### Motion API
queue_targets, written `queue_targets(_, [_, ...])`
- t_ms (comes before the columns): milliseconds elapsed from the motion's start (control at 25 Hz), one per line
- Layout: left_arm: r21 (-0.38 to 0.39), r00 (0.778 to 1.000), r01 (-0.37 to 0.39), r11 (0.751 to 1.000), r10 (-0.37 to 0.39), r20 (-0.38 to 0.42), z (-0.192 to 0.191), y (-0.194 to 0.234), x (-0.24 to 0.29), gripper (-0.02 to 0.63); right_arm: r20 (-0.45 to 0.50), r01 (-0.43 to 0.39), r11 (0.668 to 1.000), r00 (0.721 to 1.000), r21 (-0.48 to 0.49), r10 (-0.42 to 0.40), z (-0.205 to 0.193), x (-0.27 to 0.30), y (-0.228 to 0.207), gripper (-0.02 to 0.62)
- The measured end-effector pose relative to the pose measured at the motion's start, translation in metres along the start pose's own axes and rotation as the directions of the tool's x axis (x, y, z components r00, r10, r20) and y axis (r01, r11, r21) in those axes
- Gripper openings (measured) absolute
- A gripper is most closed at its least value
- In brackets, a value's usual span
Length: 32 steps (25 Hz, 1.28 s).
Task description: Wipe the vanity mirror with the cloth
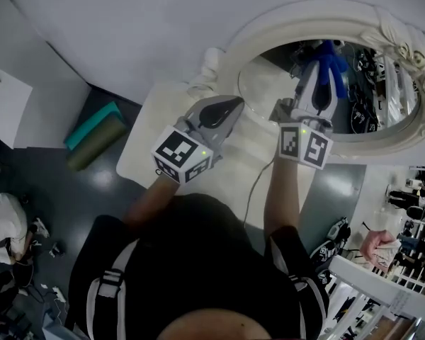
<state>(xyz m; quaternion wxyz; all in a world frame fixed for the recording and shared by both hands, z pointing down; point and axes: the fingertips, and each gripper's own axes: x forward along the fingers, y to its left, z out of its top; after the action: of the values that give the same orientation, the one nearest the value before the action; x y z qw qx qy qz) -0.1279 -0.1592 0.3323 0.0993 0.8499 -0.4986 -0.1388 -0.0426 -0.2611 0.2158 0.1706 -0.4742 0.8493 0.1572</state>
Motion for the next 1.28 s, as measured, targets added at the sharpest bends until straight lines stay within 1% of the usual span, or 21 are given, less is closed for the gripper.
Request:
queue_targets(240, [-0.008,1.0,-0.025,1.0,0.025,-0.002,0.002,0.018,-0.014,0.009,0.012,-0.022,1.0,1.0,0.009,0.022,-0.015,0.007,0.03,0.04])
queue_targets(360, [-0.011,0.999,-0.038,0.999,0.038,-0.004,0.004,0.025,-0.02,0.009,0.003,-0.045,0.999,0.999,0.009,0.045,-0.023,0.009,0.043,0.04])
queue_targets(600, [-0.012,0.999,-0.05,0.999,0.05,-0.007,0.003,0.035,-0.027,0.009,-0.035,-0.102,0.995,0.994,0.009,0.102,-0.057,0.007,0.071,0.039])
queue_targets(760, [-0.015,0.998,-0.064,0.998,0.064,-0.003,0.005,0.044,-0.033,0.009,-0.056,-0.132,0.99,0.989,0.043,0.134,-0.081,0.004,0.088,0.038])
queue_targets(1080, [-0.021,0.997,-0.077,0.997,0.077,-0.004,0.006,0.048,-0.045,0.009,-0.056,-0.13,0.984,0.989,0.117,0.138,-0.106,-0.007,0.092,0.035])
queue_targets(1280, [-0.019,0.997,-0.074,0.997,0.074,-0.004,0.005,0.041,-0.053,0.009,-0.063,-0.123,0.985,0.989,0.123,0.131,-0.103,-0.012,0.092,0.037])
